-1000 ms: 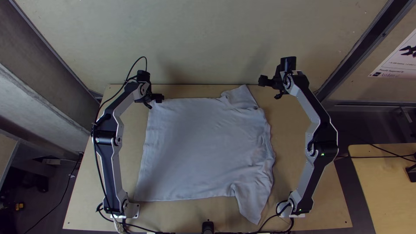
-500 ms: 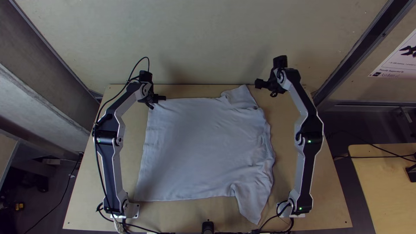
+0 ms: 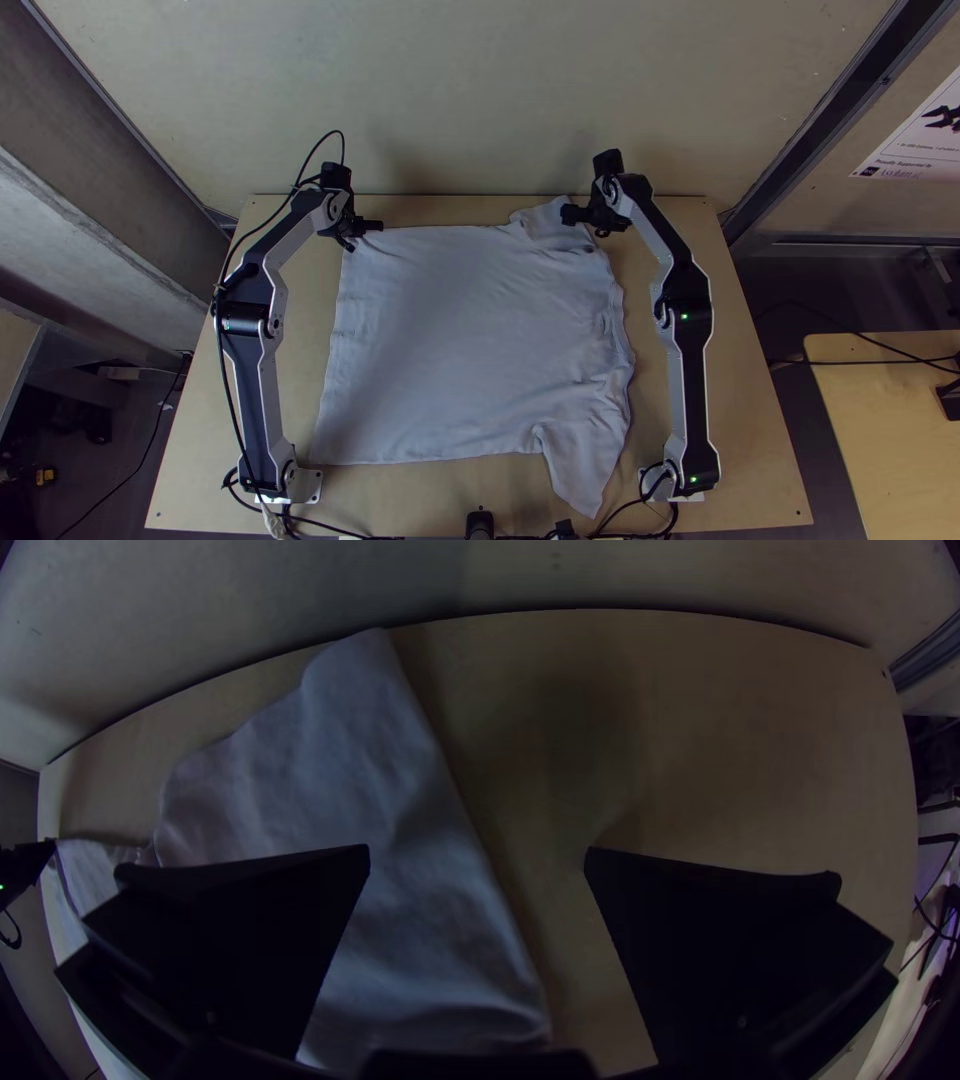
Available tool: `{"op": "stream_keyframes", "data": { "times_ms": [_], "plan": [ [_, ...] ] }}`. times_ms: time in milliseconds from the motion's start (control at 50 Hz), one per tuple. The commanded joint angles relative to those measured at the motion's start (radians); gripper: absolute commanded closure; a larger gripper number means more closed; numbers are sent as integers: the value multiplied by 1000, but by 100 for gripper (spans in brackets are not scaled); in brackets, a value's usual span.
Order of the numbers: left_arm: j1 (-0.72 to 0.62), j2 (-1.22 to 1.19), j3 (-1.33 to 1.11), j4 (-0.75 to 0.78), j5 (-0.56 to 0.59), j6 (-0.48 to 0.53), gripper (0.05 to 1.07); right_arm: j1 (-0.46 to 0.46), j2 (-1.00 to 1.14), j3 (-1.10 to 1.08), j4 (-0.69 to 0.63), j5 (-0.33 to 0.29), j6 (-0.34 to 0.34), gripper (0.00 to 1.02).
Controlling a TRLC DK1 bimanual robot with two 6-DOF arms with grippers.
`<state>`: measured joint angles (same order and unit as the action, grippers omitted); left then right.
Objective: Fold the t-shirt
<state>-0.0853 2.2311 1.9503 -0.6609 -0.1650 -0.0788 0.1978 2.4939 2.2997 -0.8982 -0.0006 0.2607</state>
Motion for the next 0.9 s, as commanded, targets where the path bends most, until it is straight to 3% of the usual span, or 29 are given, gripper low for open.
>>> {"op": "stream_keyframes", "data": {
  "times_ms": [0, 160, 220, 280, 540, 880],
  "plan": [
    [-7, -53, -24, 3, 4, 2, 104, 17, 48, 27, 4, -6, -5, 4],
    [-7, -57, -21, 6, 4, -1, 104, 42, 59, 21, -19, 8, -1, 28],
    [-5, -57, -21, 6, 4, -1, 104, 49, 59, 21, -22, 10, -18, 55],
    [-4, -59, -21, 6, 4, -1, 104, 55, 60, 24, -19, 10, -51, 100],
    [7, -67, -22, 6, 4, -26, 104, 40, 6, 29, -11, 51, -35, 100],
    [-8, -71, -11, 6, 4, -33, 104, -32, -67, 32, 163, 71, -37, 100]
  ]
}}
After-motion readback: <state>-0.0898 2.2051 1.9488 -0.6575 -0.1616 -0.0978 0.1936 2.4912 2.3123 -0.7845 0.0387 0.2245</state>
